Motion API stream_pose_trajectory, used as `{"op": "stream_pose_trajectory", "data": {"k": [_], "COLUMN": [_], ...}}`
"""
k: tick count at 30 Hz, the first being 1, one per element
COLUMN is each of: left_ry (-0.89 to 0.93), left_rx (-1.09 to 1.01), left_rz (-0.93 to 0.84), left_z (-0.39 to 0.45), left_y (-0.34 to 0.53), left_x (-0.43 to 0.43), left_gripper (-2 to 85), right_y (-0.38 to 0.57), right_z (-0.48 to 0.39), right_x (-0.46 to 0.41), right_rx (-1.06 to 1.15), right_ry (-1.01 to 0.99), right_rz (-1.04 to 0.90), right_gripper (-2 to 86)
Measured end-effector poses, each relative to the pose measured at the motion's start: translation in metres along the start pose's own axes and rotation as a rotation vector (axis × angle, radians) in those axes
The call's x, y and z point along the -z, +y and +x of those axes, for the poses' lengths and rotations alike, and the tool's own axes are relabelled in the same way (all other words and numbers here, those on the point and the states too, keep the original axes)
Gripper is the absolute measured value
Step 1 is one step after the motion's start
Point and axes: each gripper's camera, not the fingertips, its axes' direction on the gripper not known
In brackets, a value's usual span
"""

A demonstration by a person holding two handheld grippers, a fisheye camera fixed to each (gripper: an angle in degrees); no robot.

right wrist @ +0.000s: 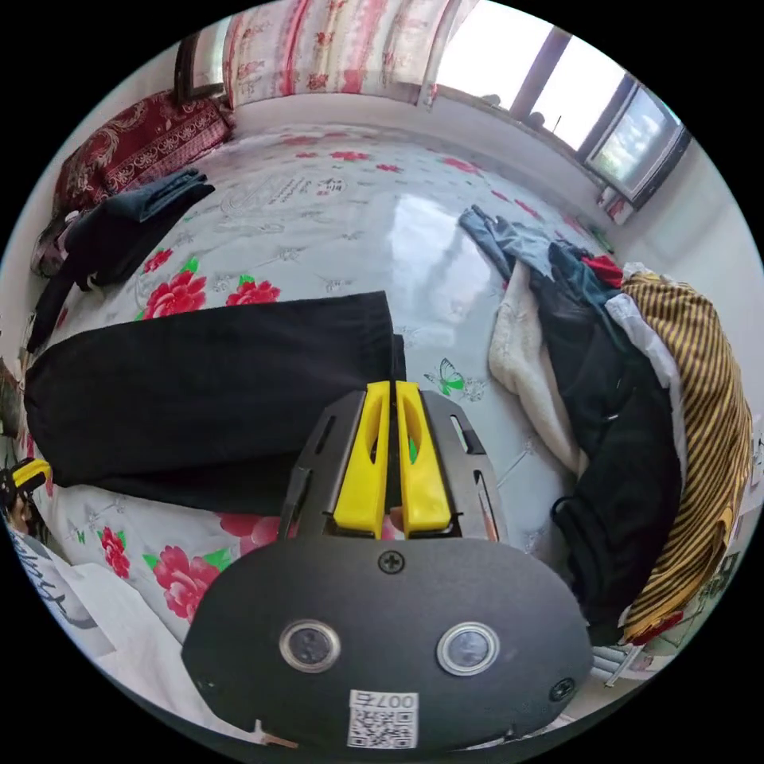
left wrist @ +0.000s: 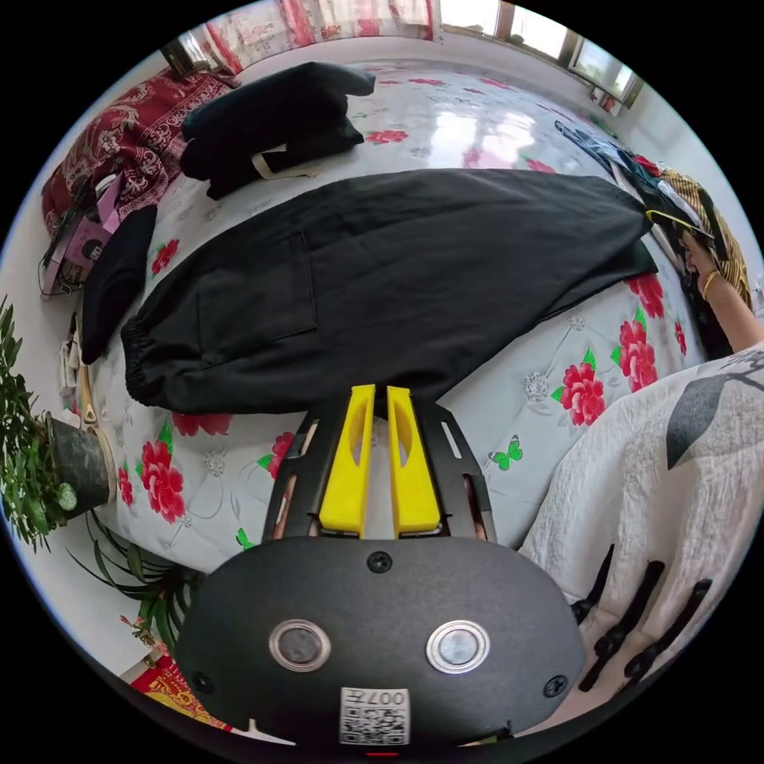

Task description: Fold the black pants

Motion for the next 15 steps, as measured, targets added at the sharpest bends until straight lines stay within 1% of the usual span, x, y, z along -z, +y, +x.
{"op": "stream_pose_trajectory", "data": {"k": [1,3,5,6,7,9,11,14,15], "left_ry": [0.008,0.043,0.071,0.087,0.092,0.118,0.123,0.150,0.160], "left_rx": [0.005,0.028,0.044,0.055,0.064,0.103,0.139,0.211,0.258], "left_rz": [0.001,-0.010,-0.042,-0.060,-0.066,-0.064,-0.048,-0.018,0.003], "left_z": [-0.002,-0.010,-0.016,-0.020,-0.022,-0.033,-0.041,-0.059,-0.069], "left_y": [0.001,0.003,0.004,0.006,0.006,0.009,0.014,0.029,0.037], "left_x": [0.001,-0.004,-0.015,-0.024,-0.027,-0.028,-0.024,-0.016,-0.012], "left_gripper": [2.5,1.9,1.6,1.4,1.4,1.2,1.1,1.1,1.2], "right_y": [0.009,0.022,0.035,0.044,0.053,0.065,0.078,0.105,0.119], "right_z": [0.011,0.030,0.048,0.057,0.066,0.080,0.091,0.111,0.119], "right_x": [0.011,0.011,-0.012,-0.033,-0.051,-0.059,-0.046,-0.024,-0.022], "right_rx": [-0.043,-0.126,-0.200,-0.247,-0.326,-0.427,-0.507,-0.634,-0.705], "right_ry": [-0.010,-0.044,-0.077,-0.070,-0.023,0.017,-0.032,-0.247,-0.364], "right_rz": [0.034,0.032,-0.049,-0.125,-0.211,-0.263,-0.201,-0.079,-0.054], "right_gripper": [-0.1,-0.1,0.0,0.1,0.2,0.5,1.3,5.2,7.3]}}
